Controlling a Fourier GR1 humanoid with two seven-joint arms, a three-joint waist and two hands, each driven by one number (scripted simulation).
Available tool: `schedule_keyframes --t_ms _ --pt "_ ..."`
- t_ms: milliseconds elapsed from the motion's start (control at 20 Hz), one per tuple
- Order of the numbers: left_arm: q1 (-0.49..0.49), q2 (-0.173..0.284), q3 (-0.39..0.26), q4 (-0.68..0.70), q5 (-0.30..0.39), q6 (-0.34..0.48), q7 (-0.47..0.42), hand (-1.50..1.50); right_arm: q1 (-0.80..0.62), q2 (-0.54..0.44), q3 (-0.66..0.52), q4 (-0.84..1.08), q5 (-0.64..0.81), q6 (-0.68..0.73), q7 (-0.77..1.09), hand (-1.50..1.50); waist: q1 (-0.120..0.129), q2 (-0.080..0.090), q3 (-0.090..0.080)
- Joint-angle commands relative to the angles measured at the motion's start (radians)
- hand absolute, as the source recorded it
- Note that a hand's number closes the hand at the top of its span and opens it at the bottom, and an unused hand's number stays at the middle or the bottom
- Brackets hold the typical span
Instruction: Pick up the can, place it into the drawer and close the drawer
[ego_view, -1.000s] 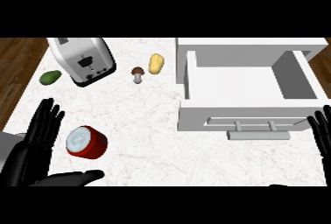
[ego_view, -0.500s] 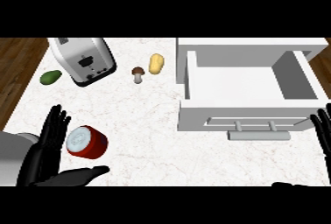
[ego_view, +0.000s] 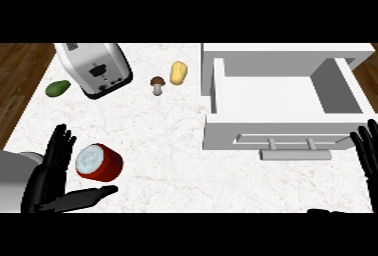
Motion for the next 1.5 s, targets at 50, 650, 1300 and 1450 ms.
schedule_keyframes --t_ms 50,650,1300,1450 --pt "0.004 0.002 0.031 0.147 -0.008 -0.009 -0.146 -1.5 0.012 -0.027 -0.057 -0.016 -0.079 0.054 0.001 -1.5 -0.002 0.0 0.0" --pt "-0.008 0.039 0.072 0.301 0.036 -0.081 -0.244 -1.5 0.001 -0.002 -0.061 0.008 -0.031 0.046 -0.036 -1.5 -0.001 0.0 0.0" --pt "-0.081 0.052 0.115 0.506 0.046 -0.061 -0.336 -1.5 0.084 0.059 0.019 -0.13 0.013 0.026 0.014 -1.5 -0.003 0.0 0.0" --pt "-0.124 0.11 0.142 0.513 0.077 -0.104 -0.313 -1.5 -0.009 0.021 -0.046 -0.029 -0.026 0.027 0.023 -1.5 0.0 0.0 0.0"
